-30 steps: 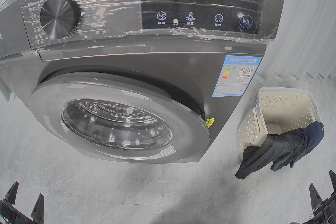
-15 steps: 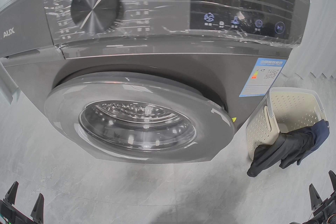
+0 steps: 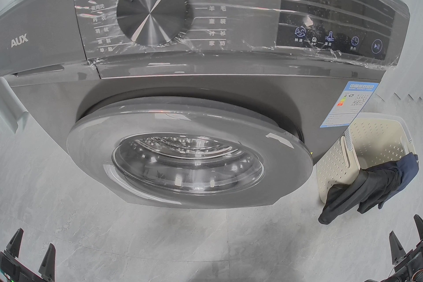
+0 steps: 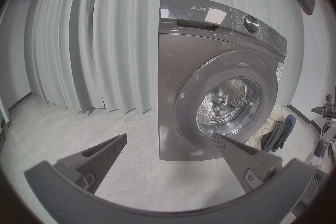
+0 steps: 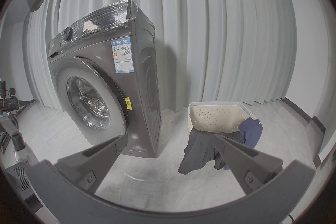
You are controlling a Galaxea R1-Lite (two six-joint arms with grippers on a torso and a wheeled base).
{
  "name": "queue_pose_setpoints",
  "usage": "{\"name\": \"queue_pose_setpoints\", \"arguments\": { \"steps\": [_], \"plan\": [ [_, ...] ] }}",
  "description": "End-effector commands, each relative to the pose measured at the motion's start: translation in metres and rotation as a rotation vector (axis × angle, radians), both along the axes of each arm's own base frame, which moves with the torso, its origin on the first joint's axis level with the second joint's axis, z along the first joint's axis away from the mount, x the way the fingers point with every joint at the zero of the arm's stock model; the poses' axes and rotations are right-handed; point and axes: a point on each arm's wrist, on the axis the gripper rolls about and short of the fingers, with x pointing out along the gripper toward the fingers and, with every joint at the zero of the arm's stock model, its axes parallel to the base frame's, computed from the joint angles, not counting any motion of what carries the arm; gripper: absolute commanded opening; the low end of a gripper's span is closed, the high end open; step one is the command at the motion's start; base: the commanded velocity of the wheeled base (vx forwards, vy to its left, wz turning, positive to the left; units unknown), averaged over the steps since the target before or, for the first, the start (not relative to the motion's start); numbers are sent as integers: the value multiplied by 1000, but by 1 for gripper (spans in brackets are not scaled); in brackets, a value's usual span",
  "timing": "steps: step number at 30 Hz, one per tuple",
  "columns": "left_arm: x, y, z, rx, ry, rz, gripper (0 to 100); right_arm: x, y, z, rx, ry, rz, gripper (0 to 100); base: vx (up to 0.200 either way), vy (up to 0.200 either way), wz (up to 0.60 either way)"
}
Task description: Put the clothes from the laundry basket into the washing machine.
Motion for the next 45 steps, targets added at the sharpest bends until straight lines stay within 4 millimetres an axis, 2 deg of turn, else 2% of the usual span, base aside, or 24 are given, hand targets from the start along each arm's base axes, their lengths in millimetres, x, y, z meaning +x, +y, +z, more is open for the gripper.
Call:
{"name": "queue_pose_setpoints", "arguments": {
  "steps": [1, 8, 35, 37, 39, 41, 43, 45],
  "plan": [
    [0, 0, -5, 0, -1, 1, 100, 0, 0, -5, 0, 2, 1, 100, 0, 200, 0],
    [0, 0, -5, 0, -1, 1, 100, 0, 0, -5, -1, 5, -4, 100, 0, 200, 0],
    [0, 0, -5, 0, -1, 1, 100, 0, 1, -5, -29, -1, 27, 100, 0, 0, 0],
    [0, 0, -5, 0, -1, 1, 100, -2, 1, 2, -24, -36, 34, 100, 0, 0, 0],
    [0, 0, -5, 0, -1, 1, 100, -13, 2, 39, -12, -175, 51, 100, 0, 0, 0],
    [0, 0, -5, 0, -1, 1, 100, -12, 2, 66, 5, -175, 84, 100, 0, 0, 0],
    [0, 0, -5, 0, -1, 1, 100, -1, 3, 66, 19, -100, 121, 100, 0, 0, 0],
    [0, 0, -5, 0, -1, 1, 100, 14, 4, 55, 44, 18, 163, 100, 0, 0, 0]
  ]
}}
